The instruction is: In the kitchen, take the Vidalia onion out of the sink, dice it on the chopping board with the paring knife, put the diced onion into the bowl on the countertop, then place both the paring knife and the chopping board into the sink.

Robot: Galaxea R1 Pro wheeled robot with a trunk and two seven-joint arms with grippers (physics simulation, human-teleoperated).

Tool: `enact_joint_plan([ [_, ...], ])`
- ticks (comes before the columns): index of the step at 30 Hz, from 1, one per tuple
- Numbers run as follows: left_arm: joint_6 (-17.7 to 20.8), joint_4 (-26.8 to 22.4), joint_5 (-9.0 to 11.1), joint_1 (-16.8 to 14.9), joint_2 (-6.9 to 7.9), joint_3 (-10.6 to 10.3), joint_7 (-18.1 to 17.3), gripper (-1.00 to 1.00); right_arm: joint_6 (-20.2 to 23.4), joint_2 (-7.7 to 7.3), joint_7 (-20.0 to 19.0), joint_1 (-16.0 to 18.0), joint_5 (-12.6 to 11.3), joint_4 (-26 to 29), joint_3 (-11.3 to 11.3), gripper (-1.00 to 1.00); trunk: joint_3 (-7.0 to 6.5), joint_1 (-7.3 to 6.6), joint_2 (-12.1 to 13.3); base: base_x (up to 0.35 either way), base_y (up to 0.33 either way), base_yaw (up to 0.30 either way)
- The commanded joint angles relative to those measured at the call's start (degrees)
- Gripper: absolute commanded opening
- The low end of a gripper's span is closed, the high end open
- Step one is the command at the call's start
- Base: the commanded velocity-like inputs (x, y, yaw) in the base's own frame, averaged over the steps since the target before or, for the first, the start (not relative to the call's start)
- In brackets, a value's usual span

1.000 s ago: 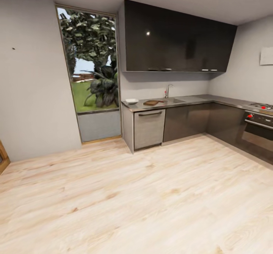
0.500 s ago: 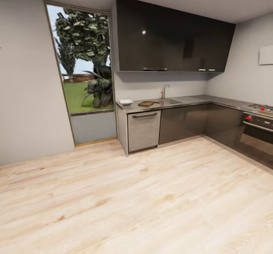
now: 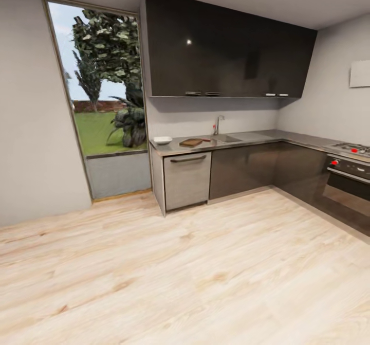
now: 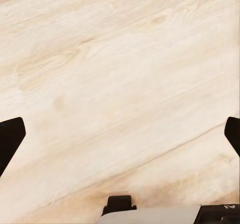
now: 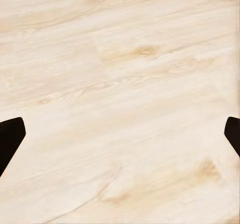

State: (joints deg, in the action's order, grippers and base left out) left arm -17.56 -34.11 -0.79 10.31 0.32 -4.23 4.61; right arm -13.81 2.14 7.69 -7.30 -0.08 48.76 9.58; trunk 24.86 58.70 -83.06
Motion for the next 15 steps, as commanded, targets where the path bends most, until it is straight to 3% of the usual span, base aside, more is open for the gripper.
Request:
enact_joint_plan([
  [1,-0.08,-0.08,-0.09,0.03,0.03,-0.25,0.48,1.00,-0.08,-0.03,0.39,0.00,-0.01,-0.05,0.18,1.00,0.04,0.03,-0.02,0.218,-0.267,0.000],
  [15,-0.04,-0.08,-0.09,0.04,0.03,-0.25,0.48,1.00,-0.08,-0.03,0.39,0.00,-0.01,-0.68,0.18,1.00,0.04,0.03,-0.02,0.219,-0.266,0.010],
])
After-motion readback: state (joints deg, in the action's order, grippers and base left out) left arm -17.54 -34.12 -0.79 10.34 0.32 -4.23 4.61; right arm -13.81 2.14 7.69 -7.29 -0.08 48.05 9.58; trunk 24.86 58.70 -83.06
